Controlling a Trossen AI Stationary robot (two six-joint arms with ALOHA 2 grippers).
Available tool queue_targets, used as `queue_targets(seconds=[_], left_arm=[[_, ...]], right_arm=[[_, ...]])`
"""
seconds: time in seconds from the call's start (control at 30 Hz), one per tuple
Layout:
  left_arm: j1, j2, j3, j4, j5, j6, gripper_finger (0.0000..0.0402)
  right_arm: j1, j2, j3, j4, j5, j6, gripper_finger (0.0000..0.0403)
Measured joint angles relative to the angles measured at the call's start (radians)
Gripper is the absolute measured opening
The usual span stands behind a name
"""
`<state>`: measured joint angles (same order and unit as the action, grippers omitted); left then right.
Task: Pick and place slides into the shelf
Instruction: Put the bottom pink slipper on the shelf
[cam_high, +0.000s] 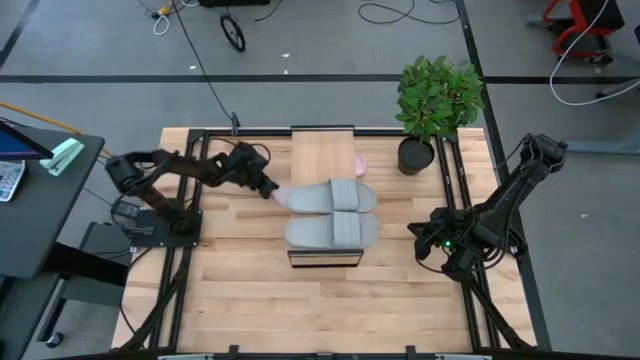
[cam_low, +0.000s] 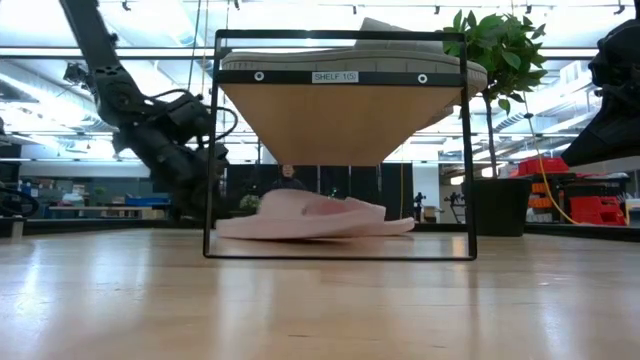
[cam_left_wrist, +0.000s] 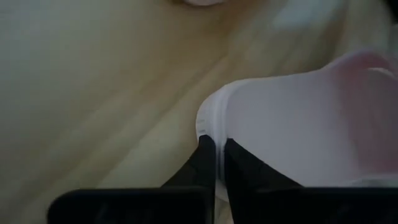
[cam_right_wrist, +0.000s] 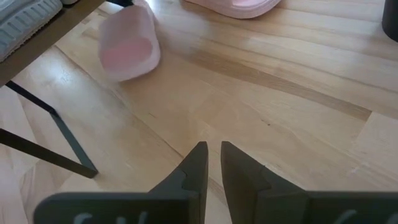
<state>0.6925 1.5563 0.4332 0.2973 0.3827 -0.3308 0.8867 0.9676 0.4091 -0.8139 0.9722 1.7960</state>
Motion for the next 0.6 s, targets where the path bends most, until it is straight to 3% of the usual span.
queue_targets(seconds=[0.33,0.6], left_arm=[[0.156,-0.292,0.001,-0.283,-0.024,0.137,0.0013],[0.230,-0.507,0.095,-0.658,-0.023,0.289,0.0012]], right_arm=[[0.000,0.000,0.000,0.000,0.000,0.000,0.0050],[0.000,0.000,0.000,0.008,0.000,0.000,0.0050]])
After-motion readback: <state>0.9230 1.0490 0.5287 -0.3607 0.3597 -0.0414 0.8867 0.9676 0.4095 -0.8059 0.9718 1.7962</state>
